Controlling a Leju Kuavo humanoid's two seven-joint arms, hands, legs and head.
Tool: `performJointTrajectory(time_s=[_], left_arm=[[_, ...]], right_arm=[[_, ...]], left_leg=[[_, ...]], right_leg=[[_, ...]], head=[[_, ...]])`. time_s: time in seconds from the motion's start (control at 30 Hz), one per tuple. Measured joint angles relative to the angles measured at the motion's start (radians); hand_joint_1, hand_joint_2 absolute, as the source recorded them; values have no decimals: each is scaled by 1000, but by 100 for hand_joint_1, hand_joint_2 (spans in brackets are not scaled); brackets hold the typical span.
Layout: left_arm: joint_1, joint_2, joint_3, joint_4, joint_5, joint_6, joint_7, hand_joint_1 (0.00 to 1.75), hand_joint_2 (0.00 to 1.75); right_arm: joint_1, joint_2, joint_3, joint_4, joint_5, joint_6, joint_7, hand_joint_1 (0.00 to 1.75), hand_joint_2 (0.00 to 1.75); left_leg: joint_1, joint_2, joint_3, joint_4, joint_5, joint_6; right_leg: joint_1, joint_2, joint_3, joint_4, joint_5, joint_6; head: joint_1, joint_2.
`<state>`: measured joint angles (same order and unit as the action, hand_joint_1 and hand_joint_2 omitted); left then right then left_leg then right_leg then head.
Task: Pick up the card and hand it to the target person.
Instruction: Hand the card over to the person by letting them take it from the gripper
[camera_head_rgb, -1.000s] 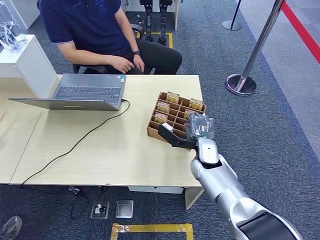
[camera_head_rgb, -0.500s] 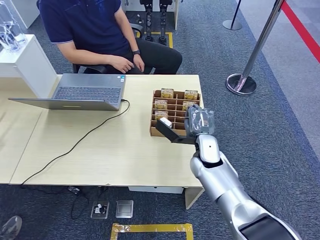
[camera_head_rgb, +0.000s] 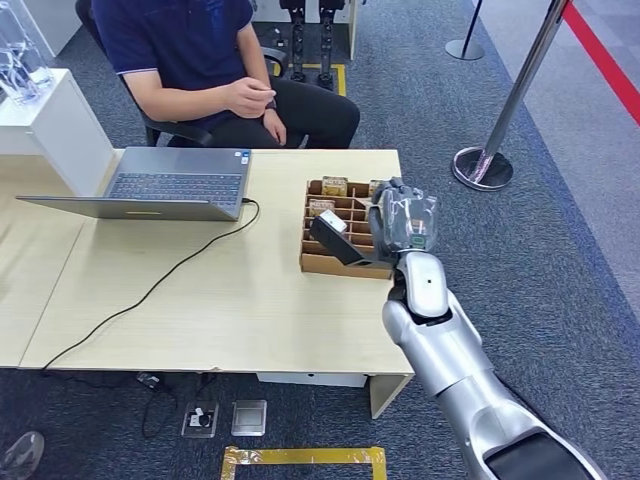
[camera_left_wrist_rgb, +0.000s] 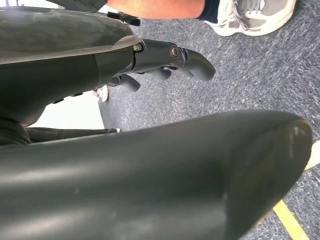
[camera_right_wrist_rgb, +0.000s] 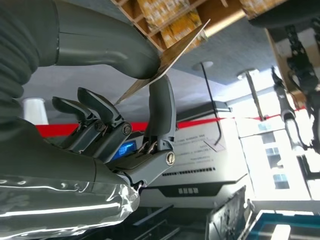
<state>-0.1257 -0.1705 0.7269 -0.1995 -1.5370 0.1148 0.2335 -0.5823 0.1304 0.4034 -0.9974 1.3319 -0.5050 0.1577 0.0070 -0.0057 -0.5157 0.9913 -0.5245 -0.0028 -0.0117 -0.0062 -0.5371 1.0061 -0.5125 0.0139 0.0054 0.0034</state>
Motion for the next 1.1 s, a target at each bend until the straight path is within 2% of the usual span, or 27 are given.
performJointTrajectory(time_s=[0.23, 0.37, 0.47, 0.67, 0.97, 1.0, 1.1], left_arm=[[-6, 0, -3, 0, -8, -2, 2, 0, 0], [-15, 0, -14, 0, -21, -9, 4, 0, 0], [-30, -1, -31, 0, -23, -16, 8, 0, 0], [-39, -3, -46, 0, -23, -15, 15, 0, 0], [-38, -3, -49, 1, -23, -10, 20, 0, 0], [-38, -3, -49, 1, -23, -9, 20, 0, 0], [-37, -3, -49, 1, -23, -7, 19, 0, 0]], right_arm=[[-7, 7, 0, -64, -32, -55, -38, 175, 175], [-47, 31, 1, -56, -108, -135, -101, 175, 175], [-118, 70, 1, -6, -159, -182, -142, 175, 175], [-211, 133, -2, 121, -241, -184, -205, 175, 175], [-283, 200, -2, 270, -266, -186, -213, 175, 175], [-285, 205, -1, 280, -266, -186, -210, 137, 175], [-289, 213, 0, 299, -263, -186, -204, 6, 175]], left_leg=[[0, 0, 0, 0, 0, 0], [0, 0, 0, 0, 0, 0], [0, 0, 0, 0, 0, 0], [0, 0, 0, 0, 0, 0], [0, 0, -2, 0, 0, 0], [0, 1, -2, 0, 0, 0], [0, 1, -2, 0, 0, 0]], right_leg=[[0, 0, 0, 0, 0, 0], [0, 0, 0, 0, 0, 0], [0, 0, 0, 1, 0, 0], [0, 0, 0, 1, 0, 0], [0, 0, -2, 1, 0, 0], [0, 0, -2, 1, 0, 0], [0, 0, -2, 1, 0, 0]], head=[[0, 0], [1, 0], [0, 0], [0, 0], [1, 0], [0, 0], [0, 0]])
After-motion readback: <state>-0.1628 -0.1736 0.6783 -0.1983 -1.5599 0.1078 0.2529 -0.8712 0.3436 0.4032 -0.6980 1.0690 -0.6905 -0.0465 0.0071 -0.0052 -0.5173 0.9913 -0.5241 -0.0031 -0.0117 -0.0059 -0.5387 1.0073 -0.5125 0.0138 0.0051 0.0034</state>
